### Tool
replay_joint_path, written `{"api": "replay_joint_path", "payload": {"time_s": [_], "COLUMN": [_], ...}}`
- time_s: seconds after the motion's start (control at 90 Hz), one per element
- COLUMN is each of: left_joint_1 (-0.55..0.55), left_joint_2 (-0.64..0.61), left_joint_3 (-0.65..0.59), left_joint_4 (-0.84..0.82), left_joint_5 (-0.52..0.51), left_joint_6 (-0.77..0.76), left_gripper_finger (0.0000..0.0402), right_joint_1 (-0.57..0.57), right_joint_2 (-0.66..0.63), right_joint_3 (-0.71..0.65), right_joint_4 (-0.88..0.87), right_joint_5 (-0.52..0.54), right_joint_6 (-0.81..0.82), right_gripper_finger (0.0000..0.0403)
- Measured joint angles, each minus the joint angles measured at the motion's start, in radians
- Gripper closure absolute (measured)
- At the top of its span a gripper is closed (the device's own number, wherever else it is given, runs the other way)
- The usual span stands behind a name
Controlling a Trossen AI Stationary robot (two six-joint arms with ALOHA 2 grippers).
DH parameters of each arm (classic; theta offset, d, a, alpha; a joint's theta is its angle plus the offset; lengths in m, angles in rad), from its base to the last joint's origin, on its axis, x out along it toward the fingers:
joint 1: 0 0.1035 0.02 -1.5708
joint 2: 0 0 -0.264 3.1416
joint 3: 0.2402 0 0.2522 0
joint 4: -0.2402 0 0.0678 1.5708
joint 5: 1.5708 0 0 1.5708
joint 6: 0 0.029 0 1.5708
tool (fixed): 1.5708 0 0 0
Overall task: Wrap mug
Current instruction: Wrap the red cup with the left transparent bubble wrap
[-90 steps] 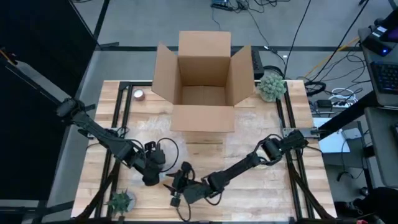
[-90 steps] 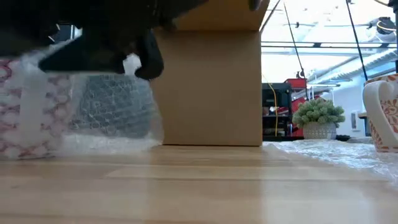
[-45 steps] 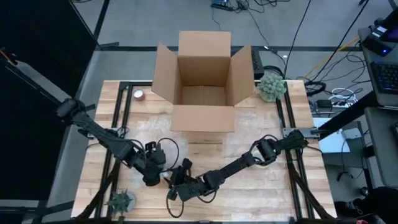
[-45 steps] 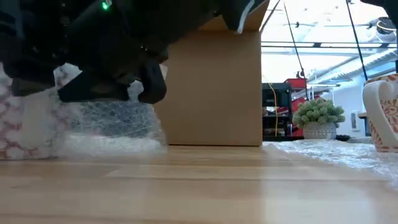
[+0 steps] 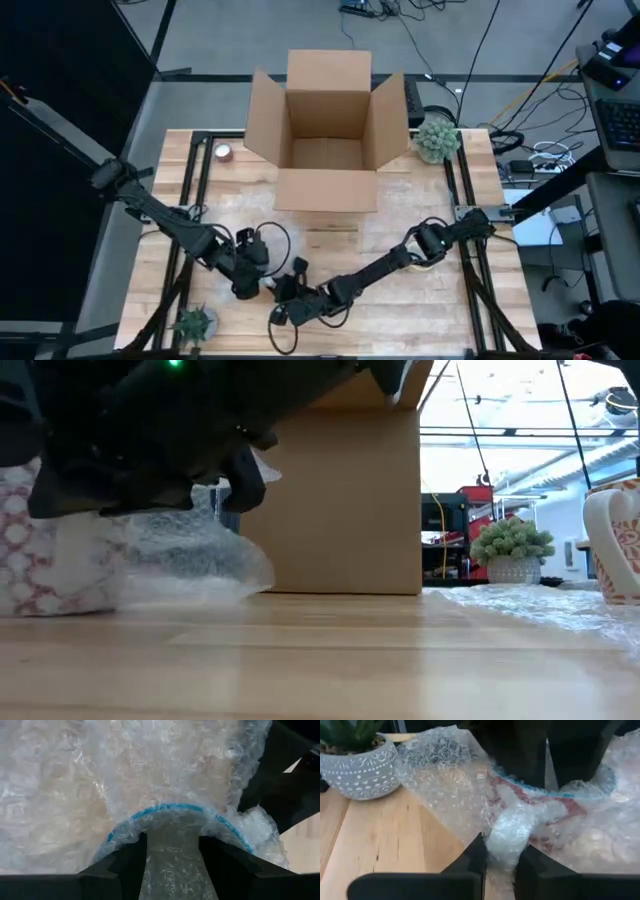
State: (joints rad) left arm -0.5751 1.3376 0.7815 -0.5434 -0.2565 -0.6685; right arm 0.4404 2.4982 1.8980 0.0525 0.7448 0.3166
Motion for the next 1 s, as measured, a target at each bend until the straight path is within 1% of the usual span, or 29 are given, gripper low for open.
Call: {"api": "replay_joint_path", "payload": {"time_s": [0.133,0.278,0.511,0.644,0.822,1.0], "left_joint_1": [0.001,0.000,-0.001,-0.002,-0.002,-0.008], "left_joint_2": [0.001,0.002,0.004,0.025,0.092,0.152], "left_joint_3": [0.000,-0.001,-0.002,0.000,0.006,0.070], "left_joint_4": [0.059,0.122,0.230,0.297,0.420,0.412], "left_joint_5": [0.005,0.021,0.026,0.029,0.054,0.068], "left_joint_6": [-0.006,-0.006,-0.010,-0.006,-0.005,-0.001], "left_gripper_finger": [0.0221,0.0221,0.0221,0.0221,0.0221,0.0221], "right_joint_1": [0.018,0.042,0.093,0.127,0.163,0.189], "right_joint_2": [-0.038,-0.067,-0.078,-0.078,-0.084,-0.108], "right_joint_3": [0.001,0.000,0.000,0.000,-0.001,-0.001], "right_joint_4": [-0.159,-0.262,-0.420,-0.467,-0.515,-0.583], "right_joint_5": [0.014,0.021,0.031,0.049,0.040,0.021], "right_joint_6": [0.032,0.041,0.208,0.282,0.349,0.405], "right_gripper_finger": [0.0363,0.0367,0.0367,0.0367,0.0367,0.0367]}}
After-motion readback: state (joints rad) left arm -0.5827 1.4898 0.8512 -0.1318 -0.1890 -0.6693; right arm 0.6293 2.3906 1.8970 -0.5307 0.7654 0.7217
